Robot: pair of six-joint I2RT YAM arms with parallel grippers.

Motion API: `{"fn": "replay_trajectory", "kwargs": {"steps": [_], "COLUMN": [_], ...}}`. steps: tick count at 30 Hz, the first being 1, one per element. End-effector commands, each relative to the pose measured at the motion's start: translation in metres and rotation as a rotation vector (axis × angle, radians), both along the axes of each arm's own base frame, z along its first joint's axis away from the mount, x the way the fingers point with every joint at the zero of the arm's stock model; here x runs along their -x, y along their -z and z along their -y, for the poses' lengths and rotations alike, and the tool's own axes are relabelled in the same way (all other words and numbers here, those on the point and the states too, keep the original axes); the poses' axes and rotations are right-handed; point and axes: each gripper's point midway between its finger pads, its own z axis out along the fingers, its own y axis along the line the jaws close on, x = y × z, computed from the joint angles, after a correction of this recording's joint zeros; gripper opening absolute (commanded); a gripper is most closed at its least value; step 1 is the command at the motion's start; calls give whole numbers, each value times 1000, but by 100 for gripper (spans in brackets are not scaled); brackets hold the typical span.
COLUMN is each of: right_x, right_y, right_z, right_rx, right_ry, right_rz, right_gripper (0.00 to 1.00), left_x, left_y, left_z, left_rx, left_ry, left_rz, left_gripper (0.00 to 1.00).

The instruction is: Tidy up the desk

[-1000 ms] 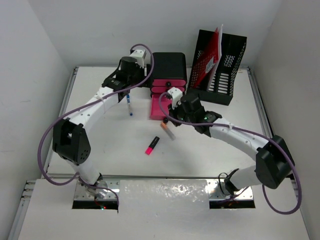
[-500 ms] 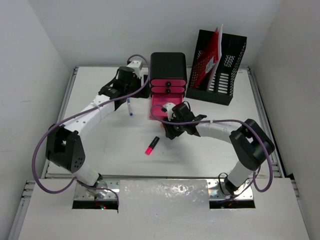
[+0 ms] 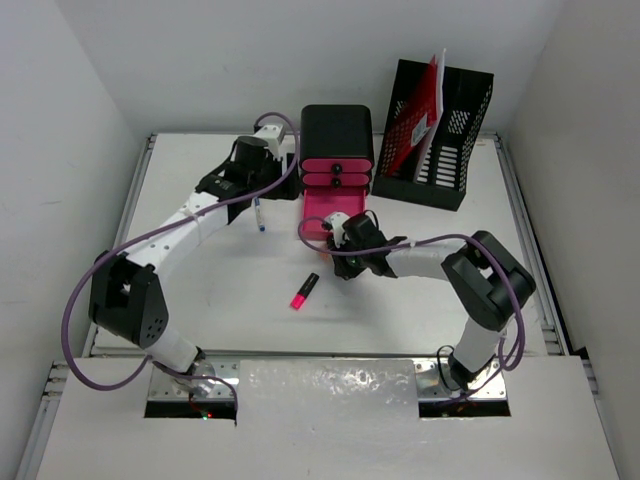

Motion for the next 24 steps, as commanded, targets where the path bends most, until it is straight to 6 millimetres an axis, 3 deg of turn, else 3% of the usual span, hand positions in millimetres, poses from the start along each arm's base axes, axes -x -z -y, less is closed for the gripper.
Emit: {"fn": "replay_trajectory", "kwargs": {"steps": [1, 2, 3, 6, 7, 8, 9, 12, 16, 19, 20, 21, 23, 24], "right_x": [3, 4, 7, 20, 20, 21, 18, 3, -29, -54, -61, -71, -82, -91], "right_y": [8, 7, 1, -20, -45, -56, -76, -105, -131, -135, -122, -127, -110, -112], "right_z": [6, 7, 7, 2, -6, -8, -10, -11, -20, -32, -33, -38, -41, -44], "right_rx": [41, 51, 51, 8, -50, -66, -80, -69, -65, -57, -30, -30, 9, 12], "right_ry": [-16, -18, -22, -58, -76, -79, -77, -71, -45, -41, -38, -42, -45, -40], "right_rz": [13, 12, 4, -39, -20, -15, 7, 71, 186, 240, 231, 250, 245, 258], "right_gripper": [15, 4, 0, 0, 0, 0, 0, 0, 0, 0, 0, 0, 0, 0], "left_x": [-1, 0, 1, 8, 10, 12, 16, 24, 36, 50, 56, 66, 76, 86], "left_y": [-21, -22, -23, -29, -31, -32, -38, -43, -41, -32, -21, -13, -6, 6], "left_z": [-2, -3, -3, -7, -11, -13, -20, -29, -32, -33, -33, -32, -34, -29], "left_rx": [40, 39, 37, 32, 24, 19, 12, 4, 13, 20, 15, 20, 17, 27], "left_ry": [-6, -5, -3, -6, -18, -25, -45, -75, -77, -58, -49, -26, -11, 28], "left_rz": [57, 57, 60, 62, 67, 69, 81, 89, 73, 43, 20, 1, -20, -55], "left_gripper": [71, 68, 64, 64, 64, 66, 70, 73, 73, 73, 73, 73, 73, 73]}}
